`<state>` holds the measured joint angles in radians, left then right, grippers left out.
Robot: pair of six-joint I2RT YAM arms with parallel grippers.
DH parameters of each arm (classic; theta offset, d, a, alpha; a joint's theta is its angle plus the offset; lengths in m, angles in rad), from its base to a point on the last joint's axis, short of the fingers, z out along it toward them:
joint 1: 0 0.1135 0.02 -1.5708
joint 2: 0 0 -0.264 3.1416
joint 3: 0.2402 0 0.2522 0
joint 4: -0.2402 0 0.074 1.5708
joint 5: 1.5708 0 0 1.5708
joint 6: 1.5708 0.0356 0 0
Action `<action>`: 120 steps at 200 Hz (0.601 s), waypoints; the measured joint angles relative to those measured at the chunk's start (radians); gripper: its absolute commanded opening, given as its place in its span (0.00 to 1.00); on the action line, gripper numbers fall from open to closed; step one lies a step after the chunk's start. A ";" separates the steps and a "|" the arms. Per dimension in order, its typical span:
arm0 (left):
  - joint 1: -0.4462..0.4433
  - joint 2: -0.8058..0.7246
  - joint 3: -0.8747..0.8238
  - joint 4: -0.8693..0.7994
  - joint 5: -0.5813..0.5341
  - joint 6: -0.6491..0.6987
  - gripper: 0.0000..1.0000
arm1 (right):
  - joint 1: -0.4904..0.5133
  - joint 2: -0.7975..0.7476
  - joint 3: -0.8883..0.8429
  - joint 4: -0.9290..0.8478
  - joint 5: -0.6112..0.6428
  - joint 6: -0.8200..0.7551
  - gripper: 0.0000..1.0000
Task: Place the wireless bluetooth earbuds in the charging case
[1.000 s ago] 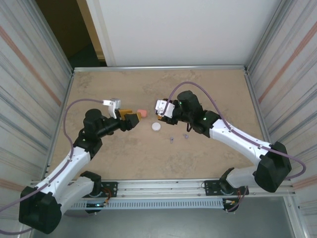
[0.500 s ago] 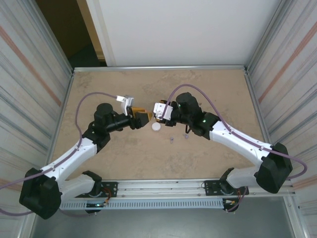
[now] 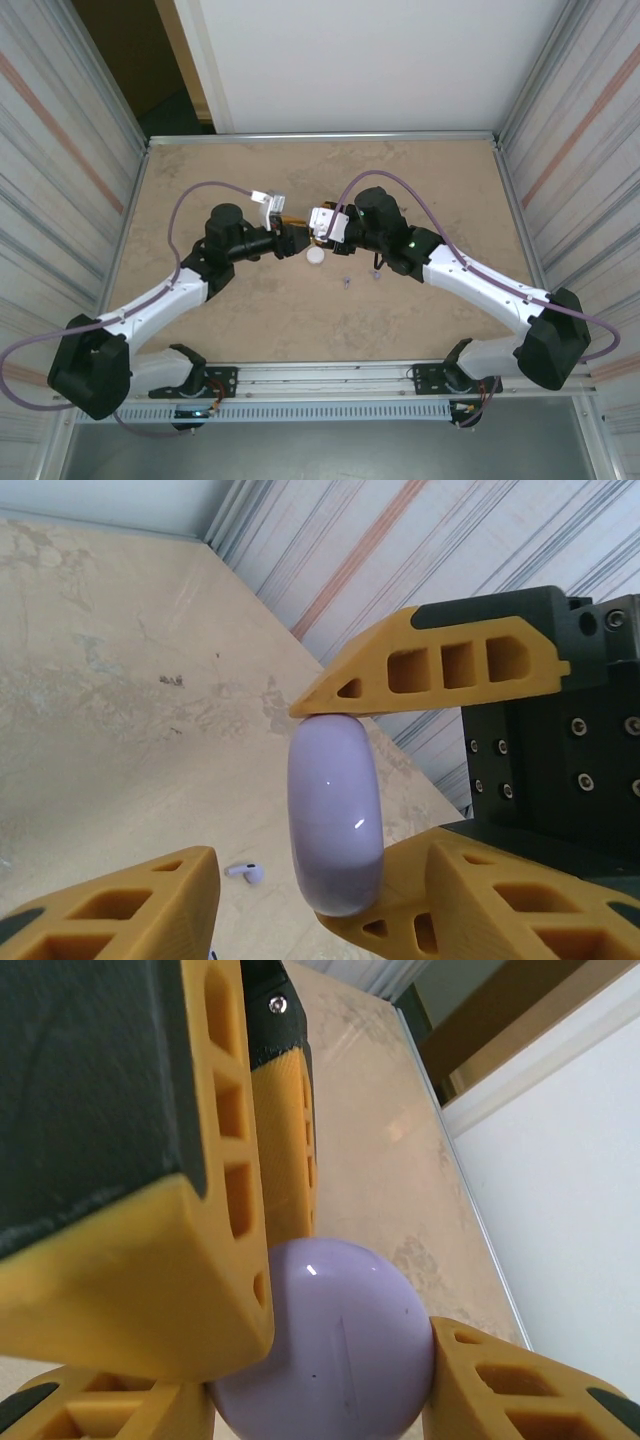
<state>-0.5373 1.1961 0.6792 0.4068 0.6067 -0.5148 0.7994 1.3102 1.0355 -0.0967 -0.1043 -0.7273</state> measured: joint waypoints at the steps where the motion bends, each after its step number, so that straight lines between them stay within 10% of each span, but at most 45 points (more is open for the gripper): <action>1: 0.000 0.000 0.000 0.001 0.000 0.000 0.52 | 0.000 0.000 0.000 0.000 0.000 0.000 0.46; 120: -0.002 0.031 0.023 0.019 0.022 -0.006 0.26 | 0.000 0.000 0.000 0.014 0.004 0.000 0.48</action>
<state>-0.5392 1.2274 0.7021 0.4255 0.6289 -0.5209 0.7990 1.3102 1.0355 -0.0826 -0.1005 -0.7273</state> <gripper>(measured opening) 0.295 0.472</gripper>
